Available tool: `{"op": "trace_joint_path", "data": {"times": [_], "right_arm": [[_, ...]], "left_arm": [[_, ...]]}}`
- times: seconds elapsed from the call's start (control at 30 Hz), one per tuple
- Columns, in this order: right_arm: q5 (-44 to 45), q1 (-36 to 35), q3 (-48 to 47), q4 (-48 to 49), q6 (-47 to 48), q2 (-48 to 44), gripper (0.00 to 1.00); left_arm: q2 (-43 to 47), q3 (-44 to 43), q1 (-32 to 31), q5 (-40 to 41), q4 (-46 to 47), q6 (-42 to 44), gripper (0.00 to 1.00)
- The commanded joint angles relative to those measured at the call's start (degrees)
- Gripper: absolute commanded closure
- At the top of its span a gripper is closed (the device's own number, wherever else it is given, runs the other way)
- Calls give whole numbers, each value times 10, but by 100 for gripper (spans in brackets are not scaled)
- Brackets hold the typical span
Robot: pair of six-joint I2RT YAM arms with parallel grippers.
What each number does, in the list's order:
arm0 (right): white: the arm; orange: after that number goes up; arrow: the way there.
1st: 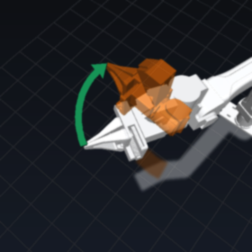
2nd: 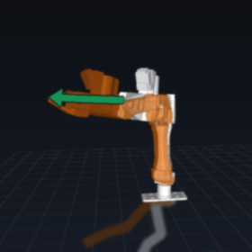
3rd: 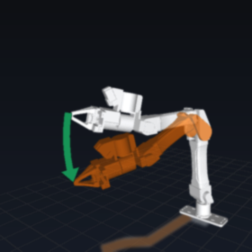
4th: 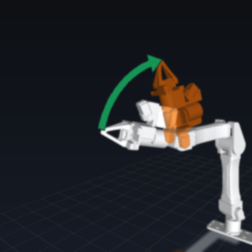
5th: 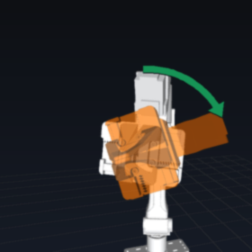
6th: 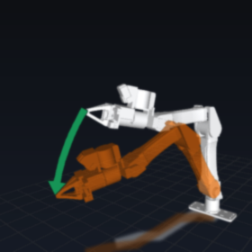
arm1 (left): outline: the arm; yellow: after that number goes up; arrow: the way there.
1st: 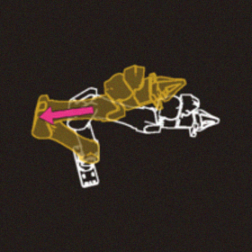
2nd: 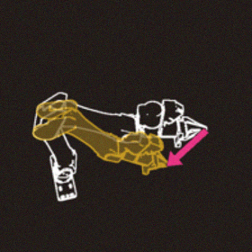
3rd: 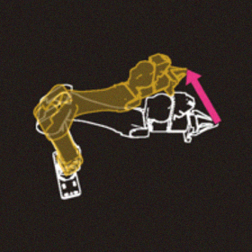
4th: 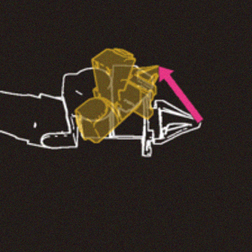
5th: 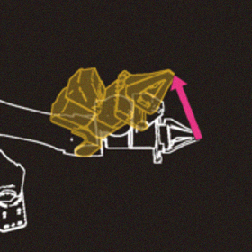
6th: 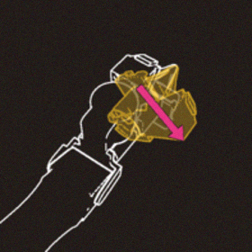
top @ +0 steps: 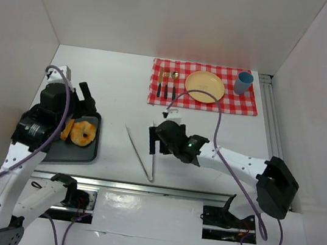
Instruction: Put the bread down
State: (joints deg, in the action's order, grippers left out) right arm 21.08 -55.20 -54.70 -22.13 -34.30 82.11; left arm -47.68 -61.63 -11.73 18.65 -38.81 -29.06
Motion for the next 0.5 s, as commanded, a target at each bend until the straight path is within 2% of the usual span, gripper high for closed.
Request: {"op": "trace_joint_path", "data": {"times": [0.0,0.17,0.3,0.47], "right_arm": [[-30,-41,16,86,20,26,0],[-87,-80,22,143,76,64,0],[-13,-107,-11,118,81,122,0],[1,-120,-40,105,81,184,0]], "left_arm": [[29,-11,-1,35,-60,-18,1],[42,-19,-1,23,-90,-23,1],[58,-5,-1,10,-90,-23,1],[63,5,-1,4,-90,-23,1]]}}
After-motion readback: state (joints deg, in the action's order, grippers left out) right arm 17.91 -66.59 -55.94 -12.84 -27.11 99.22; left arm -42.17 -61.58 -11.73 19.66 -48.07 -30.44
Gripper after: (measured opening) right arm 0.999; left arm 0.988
